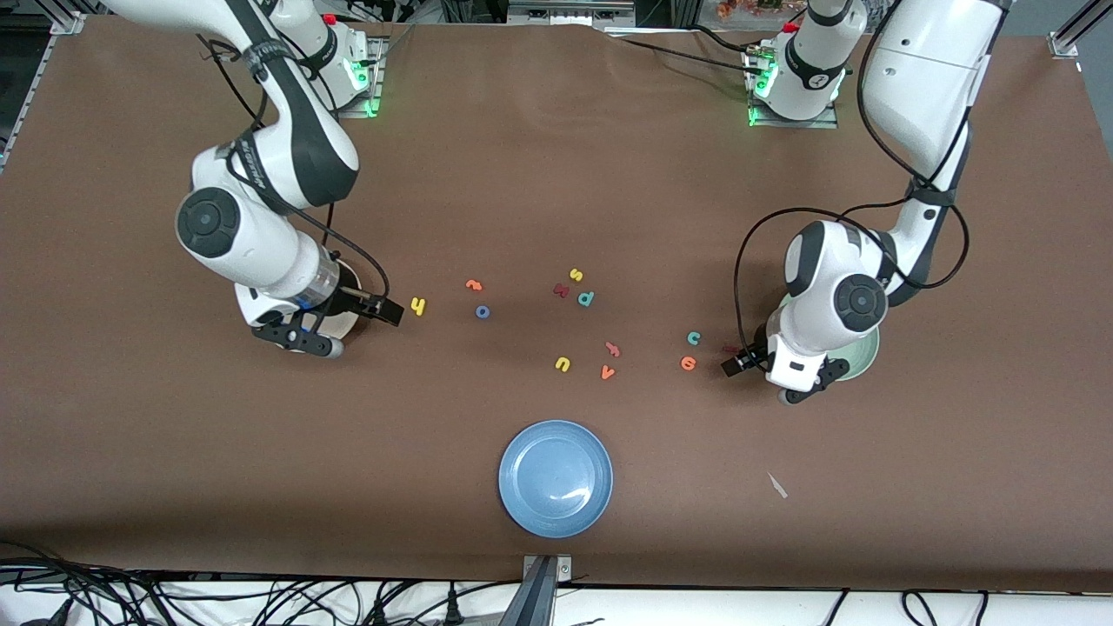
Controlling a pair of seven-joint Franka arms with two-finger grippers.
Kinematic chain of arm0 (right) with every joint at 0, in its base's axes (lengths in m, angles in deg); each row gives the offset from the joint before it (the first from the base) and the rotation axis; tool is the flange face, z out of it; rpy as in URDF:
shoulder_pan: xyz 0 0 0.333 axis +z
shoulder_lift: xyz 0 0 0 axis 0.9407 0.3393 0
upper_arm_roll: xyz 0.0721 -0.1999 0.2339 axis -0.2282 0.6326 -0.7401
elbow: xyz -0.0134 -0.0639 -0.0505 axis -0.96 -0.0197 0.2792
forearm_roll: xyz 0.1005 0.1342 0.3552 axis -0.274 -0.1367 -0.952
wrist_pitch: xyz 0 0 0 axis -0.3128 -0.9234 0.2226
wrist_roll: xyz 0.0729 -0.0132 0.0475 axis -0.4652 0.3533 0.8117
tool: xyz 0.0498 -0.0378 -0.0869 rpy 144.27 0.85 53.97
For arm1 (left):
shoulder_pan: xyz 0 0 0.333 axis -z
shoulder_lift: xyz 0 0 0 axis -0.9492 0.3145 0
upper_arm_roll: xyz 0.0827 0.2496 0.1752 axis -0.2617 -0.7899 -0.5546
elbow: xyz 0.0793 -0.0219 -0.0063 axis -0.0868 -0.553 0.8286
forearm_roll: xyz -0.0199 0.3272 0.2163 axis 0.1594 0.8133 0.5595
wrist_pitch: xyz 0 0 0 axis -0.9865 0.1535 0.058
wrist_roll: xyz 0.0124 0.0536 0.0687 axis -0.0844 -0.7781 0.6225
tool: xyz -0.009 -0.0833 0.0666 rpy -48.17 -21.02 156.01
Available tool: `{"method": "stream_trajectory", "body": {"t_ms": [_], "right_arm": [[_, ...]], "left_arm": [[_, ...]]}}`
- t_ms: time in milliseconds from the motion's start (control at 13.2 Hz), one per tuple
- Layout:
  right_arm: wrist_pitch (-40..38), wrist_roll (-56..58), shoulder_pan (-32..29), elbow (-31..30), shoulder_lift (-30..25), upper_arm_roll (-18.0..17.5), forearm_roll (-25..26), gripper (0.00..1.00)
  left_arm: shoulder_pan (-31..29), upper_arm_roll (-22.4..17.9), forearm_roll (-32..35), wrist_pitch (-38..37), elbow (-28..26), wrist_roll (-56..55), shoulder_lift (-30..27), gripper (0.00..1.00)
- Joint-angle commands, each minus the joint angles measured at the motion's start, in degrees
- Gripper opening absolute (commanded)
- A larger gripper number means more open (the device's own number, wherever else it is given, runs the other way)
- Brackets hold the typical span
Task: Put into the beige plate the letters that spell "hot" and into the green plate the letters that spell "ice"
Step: 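Reach the maroon bar with the left gripper while the right gripper reaches the yellow h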
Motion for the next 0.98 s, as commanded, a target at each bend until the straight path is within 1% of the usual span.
{"method": "stream_trajectory", "body": {"t_ms": [0,151,377,528,604,755,830,906], "right_arm": [[5.69,-4.4,-0.28,-2.85,1.72,-0.48,0.13,1.0],[6.06,-7.74,-0.2,-3.48,2.61,-0.57,0.13,1.0],[6.15,-13.11,1.91,-3.91,4.8,-0.57,0.31,1.0],[7.37,-12.5,2.26,-5.76,4.81,-0.57,0.39,1.0],[8.25,-12.5,3.4,-6.72,4.98,-0.48,0.65,1.0],[12.37,-12.59,4.29,-9.53,5.94,-0.57,4.77,1.0],[12.74,-12.5,4.29,-10.06,6.3,-0.57,6.18,1.0],[12.74,-12.5,4.29,-10.16,6.82,-0.57,7.15,1.0]], "left_arm": [[1.29,-0.48,3.37,0.71,-0.08,-4.99,1.33,0.83],[2.26,-0.48,5.23,0.8,0.0,-8.25,2.48,0.83],[2.17,-0.39,5.24,0.8,0.0,-8.61,2.49,0.7],[2.35,-0.3,5.24,0.8,-0.08,-9.22,2.83,0.67],[2.52,-0.3,5.24,0.8,-0.08,-9.66,3.27,0.6],[2.96,-0.3,5.24,0.8,0.0,-9.66,3.28,0.51],[2.96,-0.3,5.24,0.8,0.0,-9.66,3.28,0.43],[2.96,-0.3,5.24,0.8,0.09,-9.66,3.28,0.34]]}}
